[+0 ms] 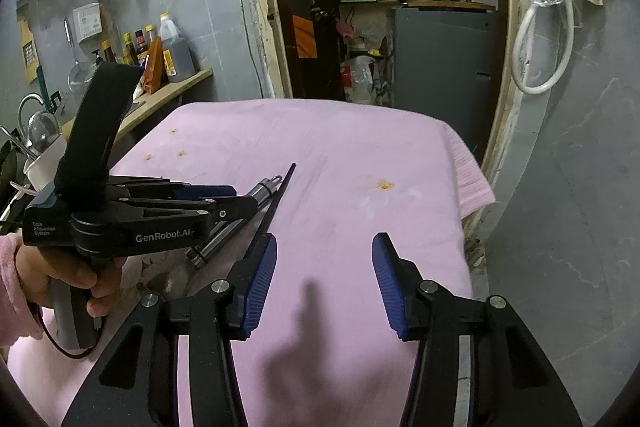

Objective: Organize utensils
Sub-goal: 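Grasp the metal peeler handle with the left tool while the right tool approaches the teal-tipped rod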

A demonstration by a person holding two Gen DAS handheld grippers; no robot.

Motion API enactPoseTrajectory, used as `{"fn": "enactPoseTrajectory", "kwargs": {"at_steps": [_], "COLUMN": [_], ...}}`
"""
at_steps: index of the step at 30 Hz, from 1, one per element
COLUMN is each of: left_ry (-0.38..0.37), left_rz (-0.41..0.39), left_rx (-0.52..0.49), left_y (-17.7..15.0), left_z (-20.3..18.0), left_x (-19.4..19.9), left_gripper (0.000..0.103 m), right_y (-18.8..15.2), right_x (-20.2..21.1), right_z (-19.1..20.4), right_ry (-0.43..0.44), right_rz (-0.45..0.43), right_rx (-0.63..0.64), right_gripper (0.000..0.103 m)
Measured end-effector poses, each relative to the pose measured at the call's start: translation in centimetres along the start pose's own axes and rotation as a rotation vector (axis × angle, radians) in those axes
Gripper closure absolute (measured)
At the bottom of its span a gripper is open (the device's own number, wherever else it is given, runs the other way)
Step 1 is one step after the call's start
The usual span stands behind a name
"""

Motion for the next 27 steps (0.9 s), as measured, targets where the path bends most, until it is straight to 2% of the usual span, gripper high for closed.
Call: {"fn": "enactPoseTrajectory", "kwargs": {"at_steps": [4,6,12,19,23,27], "left_ry": [-0.017,-0.02,-0.022,-0.002,0.003,0.006], "left_rz": [0.002,-0.003,-0.004,-0.005,-0.009,-0.011], "left_rx": [0.006,0.008,0.037,0.054,0.08,0.105], "left_y": [0.1,0.1,0.0,-0.3,-0.5,-0.8], "left_z": [0.2,0.2,1.0,1.5,2.0,2.7], "left_x": [-0.1,0.0,0.2,0.6,0.9,1.1], "left_gripper": [0.079,0.084,0.084,0.084,0.084,0.084], "right_y": [0.1,0.1,0.8,1.8,1.6,1.4], "right_x": [-1.2,-2.0,-4.6,-6.9,-8.0,-8.7], "right_z": [0.6,0.9,0.8,1.8,3.2,4.2], "right_ry": [0.023,0.038,0.11,0.182,0.194,0.168], "right_rz": [0.023,0.041,0.108,0.161,0.195,0.225], "right_rx": [0.012,0.02,0.022,0.043,0.088,0.141], "right_gripper": [0.059,0.063,0.072,0.073,0.073,0.075]}}
Point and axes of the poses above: each gripper's, at about its wrist camera, not at the fingertips, and x roughly against the way its jaws point, z to its left, y to its top, the point moved 4 cm from there along -x, roughly the way its jaws point, and after that the axes turned 1 degree about y, right-handed, at the moved point
